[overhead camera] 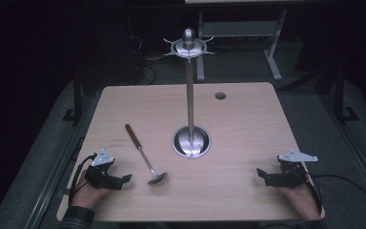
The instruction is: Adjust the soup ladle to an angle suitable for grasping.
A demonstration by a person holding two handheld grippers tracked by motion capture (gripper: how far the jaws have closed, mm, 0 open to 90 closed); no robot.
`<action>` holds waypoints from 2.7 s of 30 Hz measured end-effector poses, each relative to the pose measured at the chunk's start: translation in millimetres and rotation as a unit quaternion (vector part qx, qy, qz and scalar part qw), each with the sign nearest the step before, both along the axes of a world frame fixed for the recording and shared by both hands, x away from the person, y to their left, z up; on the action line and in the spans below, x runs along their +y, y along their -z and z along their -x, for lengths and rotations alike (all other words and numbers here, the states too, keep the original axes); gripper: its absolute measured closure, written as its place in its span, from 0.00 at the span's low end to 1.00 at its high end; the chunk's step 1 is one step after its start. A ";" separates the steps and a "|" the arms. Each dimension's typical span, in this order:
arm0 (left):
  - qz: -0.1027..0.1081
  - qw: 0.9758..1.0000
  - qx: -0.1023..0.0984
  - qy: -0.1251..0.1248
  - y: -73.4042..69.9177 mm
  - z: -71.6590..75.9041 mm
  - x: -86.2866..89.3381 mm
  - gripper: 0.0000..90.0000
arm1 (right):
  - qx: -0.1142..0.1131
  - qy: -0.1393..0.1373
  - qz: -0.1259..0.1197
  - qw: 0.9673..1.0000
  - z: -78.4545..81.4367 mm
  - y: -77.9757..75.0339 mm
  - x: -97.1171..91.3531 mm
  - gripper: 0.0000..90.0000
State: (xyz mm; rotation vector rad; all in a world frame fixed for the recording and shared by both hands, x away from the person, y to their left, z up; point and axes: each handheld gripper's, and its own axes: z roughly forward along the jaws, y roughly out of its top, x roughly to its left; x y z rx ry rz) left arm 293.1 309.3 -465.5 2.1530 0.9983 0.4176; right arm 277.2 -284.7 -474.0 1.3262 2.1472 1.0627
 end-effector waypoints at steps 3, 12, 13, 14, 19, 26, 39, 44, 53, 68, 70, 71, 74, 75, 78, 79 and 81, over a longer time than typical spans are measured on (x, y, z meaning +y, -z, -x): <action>0.005 1.000 -0.001 -0.006 -2.4 0.2 1.8 0.06 | -0.002 -0.002 0.002 1.000 0.4 -0.3 0.2 0.04; 0.030 0.999 -0.006 -0.045 -11.2 -2.8 11.7 0.34 | -0.006 0.001 -0.001 1.000 0.3 -1.0 0.3 0.05; 0.035 0.998 -0.005 -0.049 -11.5 -3.9 12.3 0.38 | -0.004 0.000 -0.001 1.000 0.0 -0.9 0.9 0.06; 0.036 0.998 -0.002 -0.054 -12.9 -6.2 14.0 0.41 | -0.005 -0.001 -0.001 1.000 -0.3 -0.7 1.0 0.06; 0.039 0.997 0.011 -0.060 -17.3 -13.7 15.6 0.61 | -0.006 -0.003 -0.002 1.000 0.1 -1.3 1.4 0.06; 0.045 0.997 0.019 -0.062 -24.1 -28.2 16.3 0.89 | 0.000 -0.007 -0.002 1.000 0.0 -0.9 3.1 0.08; 0.048 0.996 0.025 -0.076 -26.6 -59.8 9.6 1.00 | -0.002 -0.008 -0.003 1.000 -0.1 -1.3 2.5 0.10; 0.059 0.995 0.020 -0.084 -25.8 -72.2 8.7 1.00 | -0.002 -0.007 -0.003 1.000 -0.2 -1.3 2.5 0.10; 0.060 0.994 0.020 -0.089 -21.1 -90.4 -2.9 1.00 | -0.004 -0.007 -0.002 1.000 -0.3 -1.4 2.1 0.10; 0.041 0.995 0.028 -0.087 -6.2 -112.8 -22.4 1.00 | -0.007 -0.007 -0.004 1.000 -0.2 -1.7 1.9 0.11; 0.040 0.995 0.031 -0.084 -5.2 -112.8 -23.7 1.00 | -0.008 -0.009 -0.004 1.000 0.3 -2.0 2.2 0.11; 0.040 0.995 0.031 -0.083 -5.2 -112.6 -24.8 1.00 | -0.009 -0.009 -0.005 1.000 0.7 -2.2 2.4 0.11; 0.042 0.996 0.031 -0.079 -5.4 -112.3 -27.0 1.00 | -0.010 -0.010 -0.003 1.000 1.1 -2.6 2.8 0.11; 0.043 0.996 0.030 -0.077 -5.6 -112.1 -28.4 1.00 | -0.010 -0.010 -0.003 1.000 1.2 -2.7 3.0 0.11; 0.043 0.996 0.030 -0.072 -5.6 -112.2 -30.8 1.00 | -0.011 -0.011 -0.002 1.000 0.9 -2.7 3.6 0.11; 0.043 0.996 0.030 -0.070 -5.5 -112.3 -31.3 1.00 | -0.011 -0.011 -0.002 1.000 0.9 -2.7 3.6 0.11; 0.046 0.996 0.032 -0.067 -4.9 -112.5 -33.3 1.00 | -0.010 -0.011 -0.004 1.000 0.9 -2.6 4.0 0.11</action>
